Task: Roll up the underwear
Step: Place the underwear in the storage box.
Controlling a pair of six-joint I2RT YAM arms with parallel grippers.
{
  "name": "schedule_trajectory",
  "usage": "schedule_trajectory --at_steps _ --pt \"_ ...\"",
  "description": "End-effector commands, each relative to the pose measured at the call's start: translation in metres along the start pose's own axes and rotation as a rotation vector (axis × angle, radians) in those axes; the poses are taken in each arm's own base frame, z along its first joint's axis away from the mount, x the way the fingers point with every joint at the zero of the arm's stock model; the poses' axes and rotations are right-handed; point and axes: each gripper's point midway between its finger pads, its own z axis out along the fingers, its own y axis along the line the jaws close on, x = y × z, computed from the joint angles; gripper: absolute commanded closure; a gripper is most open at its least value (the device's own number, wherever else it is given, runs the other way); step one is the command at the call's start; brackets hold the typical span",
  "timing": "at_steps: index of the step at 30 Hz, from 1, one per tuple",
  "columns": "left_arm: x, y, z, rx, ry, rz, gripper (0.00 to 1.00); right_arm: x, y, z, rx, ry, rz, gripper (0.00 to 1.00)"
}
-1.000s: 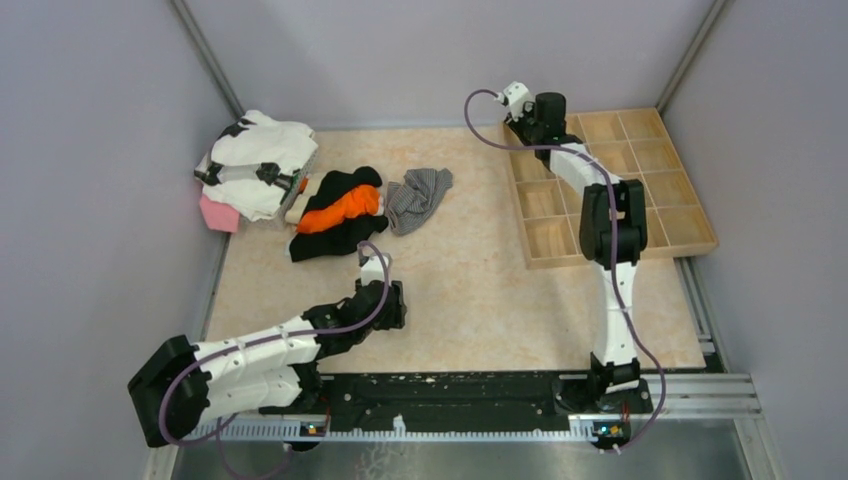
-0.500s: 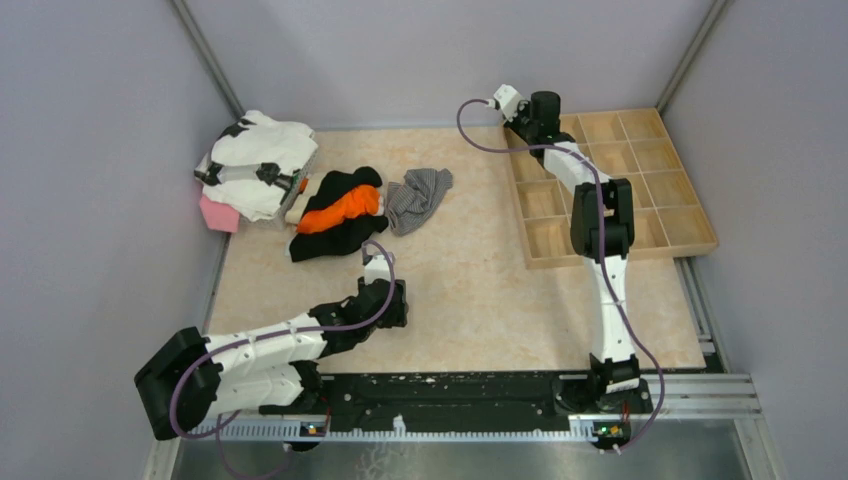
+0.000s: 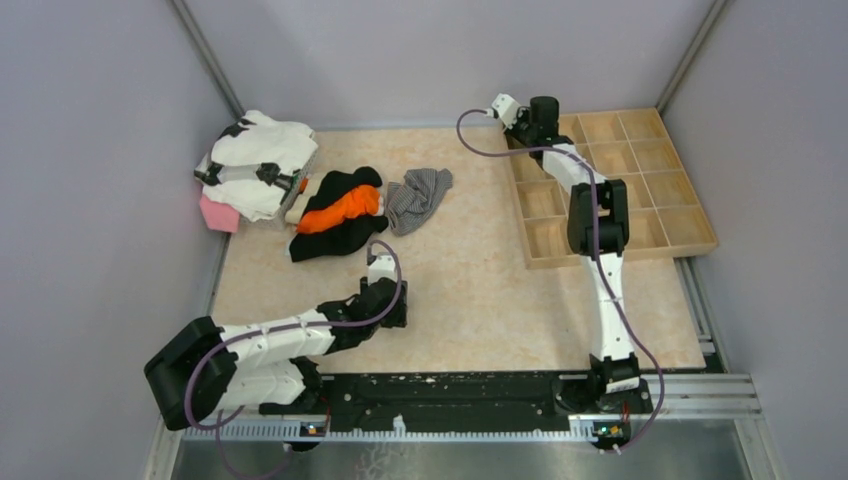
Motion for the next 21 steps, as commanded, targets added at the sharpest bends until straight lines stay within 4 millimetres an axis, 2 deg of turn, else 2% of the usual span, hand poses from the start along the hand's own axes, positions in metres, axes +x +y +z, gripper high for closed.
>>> schedule_trajectory --at_steps 1,16,21 --pt "-0.012 -0.008 0.003 0.016 -0.025 0.000 0.39 0.032 -0.002 0.010 0.012 0.066 -0.028 1.00" --pt "-0.012 -0.009 0.006 0.010 -0.012 0.008 0.40 0.055 0.010 0.018 -0.012 0.104 -0.007 1.00" --pt "-0.012 -0.008 0.006 0.006 -0.010 0.010 0.39 0.055 0.008 0.019 -0.002 0.105 -0.001 0.80"
